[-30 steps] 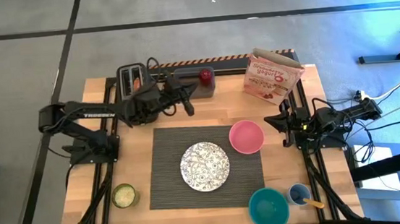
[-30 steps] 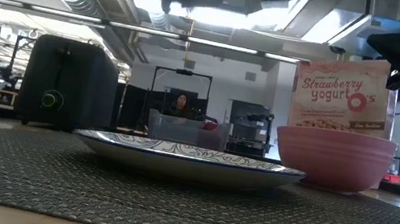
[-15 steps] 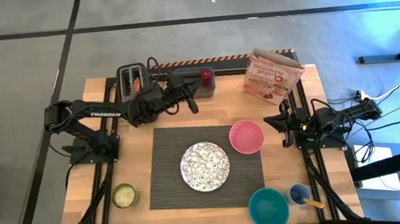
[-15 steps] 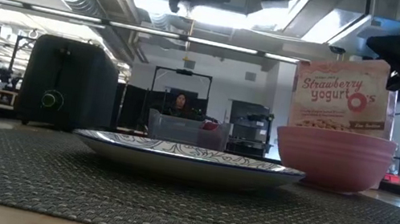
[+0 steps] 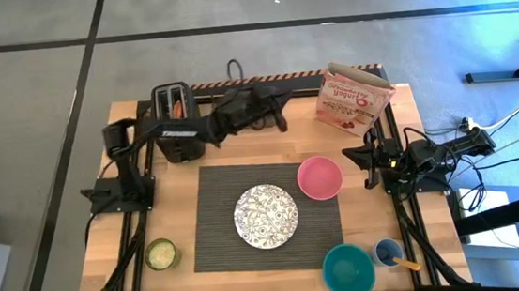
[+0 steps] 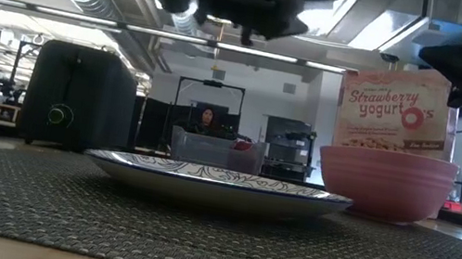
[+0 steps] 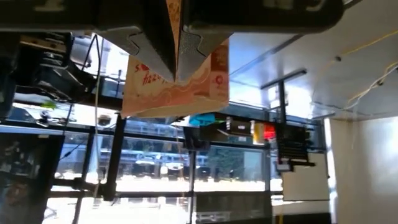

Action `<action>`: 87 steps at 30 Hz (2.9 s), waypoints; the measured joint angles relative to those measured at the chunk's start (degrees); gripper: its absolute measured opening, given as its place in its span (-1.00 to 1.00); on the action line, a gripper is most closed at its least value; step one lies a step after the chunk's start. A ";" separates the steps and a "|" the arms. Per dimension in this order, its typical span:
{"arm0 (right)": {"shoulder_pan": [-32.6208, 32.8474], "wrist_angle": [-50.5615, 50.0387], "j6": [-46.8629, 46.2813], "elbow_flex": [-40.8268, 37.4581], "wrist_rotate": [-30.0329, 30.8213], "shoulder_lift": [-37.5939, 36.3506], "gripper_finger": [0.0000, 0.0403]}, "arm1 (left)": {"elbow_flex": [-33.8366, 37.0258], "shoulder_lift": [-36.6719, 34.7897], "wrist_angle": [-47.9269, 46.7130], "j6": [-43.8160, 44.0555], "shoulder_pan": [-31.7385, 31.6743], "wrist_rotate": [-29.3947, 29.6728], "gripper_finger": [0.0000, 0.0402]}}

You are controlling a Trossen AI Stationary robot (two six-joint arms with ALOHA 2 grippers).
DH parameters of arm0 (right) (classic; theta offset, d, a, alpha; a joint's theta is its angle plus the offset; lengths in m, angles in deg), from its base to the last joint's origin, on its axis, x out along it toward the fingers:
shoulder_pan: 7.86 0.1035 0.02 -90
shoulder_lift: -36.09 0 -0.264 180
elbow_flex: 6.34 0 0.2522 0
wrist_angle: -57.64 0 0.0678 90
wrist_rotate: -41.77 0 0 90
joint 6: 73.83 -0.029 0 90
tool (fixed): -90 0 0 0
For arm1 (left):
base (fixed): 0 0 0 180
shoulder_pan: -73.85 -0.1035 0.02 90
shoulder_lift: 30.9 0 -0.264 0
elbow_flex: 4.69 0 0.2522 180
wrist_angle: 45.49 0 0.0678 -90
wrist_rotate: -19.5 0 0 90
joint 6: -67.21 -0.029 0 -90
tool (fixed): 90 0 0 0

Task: Arrange a breakfast setting
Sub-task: Pour the cereal box into the pink bowl

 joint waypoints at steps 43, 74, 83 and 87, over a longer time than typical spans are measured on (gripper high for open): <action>0.00 -4.16 0.42 0.00 -3.14 0.00 -1.00 | -52.27 34.05 -22.55 2.98 -9.97 -23.03 -0.03; 0.02 -4.06 1.50 0.00 -2.10 0.00 -1.00 | -52.82 34.69 -25.93 0.61 -8.57 -44.61 -0.03; 0.02 -3.23 1.41 0.00 -0.14 0.00 -1.00 | -52.82 34.69 -29.32 -2.02 -8.44 -40.30 -0.03; 0.02 -2.98 1.39 0.00 0.30 0.00 -1.00 | -52.80 34.69 -30.87 -5.32 -7.80 -35.65 -0.03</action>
